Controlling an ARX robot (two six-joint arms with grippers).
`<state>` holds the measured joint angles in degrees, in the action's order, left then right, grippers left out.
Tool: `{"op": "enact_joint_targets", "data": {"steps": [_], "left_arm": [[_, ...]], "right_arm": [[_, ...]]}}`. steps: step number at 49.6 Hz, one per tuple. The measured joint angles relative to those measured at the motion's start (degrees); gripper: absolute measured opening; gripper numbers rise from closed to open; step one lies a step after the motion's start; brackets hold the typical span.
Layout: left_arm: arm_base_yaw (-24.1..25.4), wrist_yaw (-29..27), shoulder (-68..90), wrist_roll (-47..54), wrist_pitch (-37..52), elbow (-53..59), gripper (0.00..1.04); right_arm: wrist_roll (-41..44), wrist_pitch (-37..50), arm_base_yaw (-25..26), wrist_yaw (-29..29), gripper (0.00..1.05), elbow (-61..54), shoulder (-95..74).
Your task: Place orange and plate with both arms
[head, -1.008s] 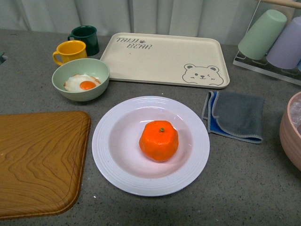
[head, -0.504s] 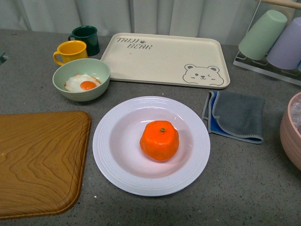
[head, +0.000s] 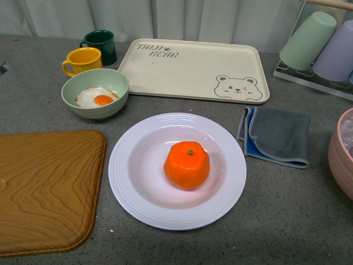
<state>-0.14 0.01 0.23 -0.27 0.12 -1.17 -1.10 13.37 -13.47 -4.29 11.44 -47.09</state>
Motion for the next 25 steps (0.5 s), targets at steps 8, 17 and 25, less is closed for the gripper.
{"op": "enact_joint_targets", "data": {"steps": [8,17,25], "left_arm": [[0.0,0.0,0.0,0.0,0.0,0.0,0.98],[0.0,0.0,0.0,0.0,0.0,0.0,0.98],[0.0,0.0,0.0,0.0,0.0,0.0,0.98]], "right_arm": [[-10.6,2.5,-0.5,-8.0,0.95,5.8,-21.6],[-18.7,0.7,1.6,-19.6,0.95,13.5,-36.6],[-21.9,-3.1,3.2,-23.0,0.95,19.6,-45.7]]}}
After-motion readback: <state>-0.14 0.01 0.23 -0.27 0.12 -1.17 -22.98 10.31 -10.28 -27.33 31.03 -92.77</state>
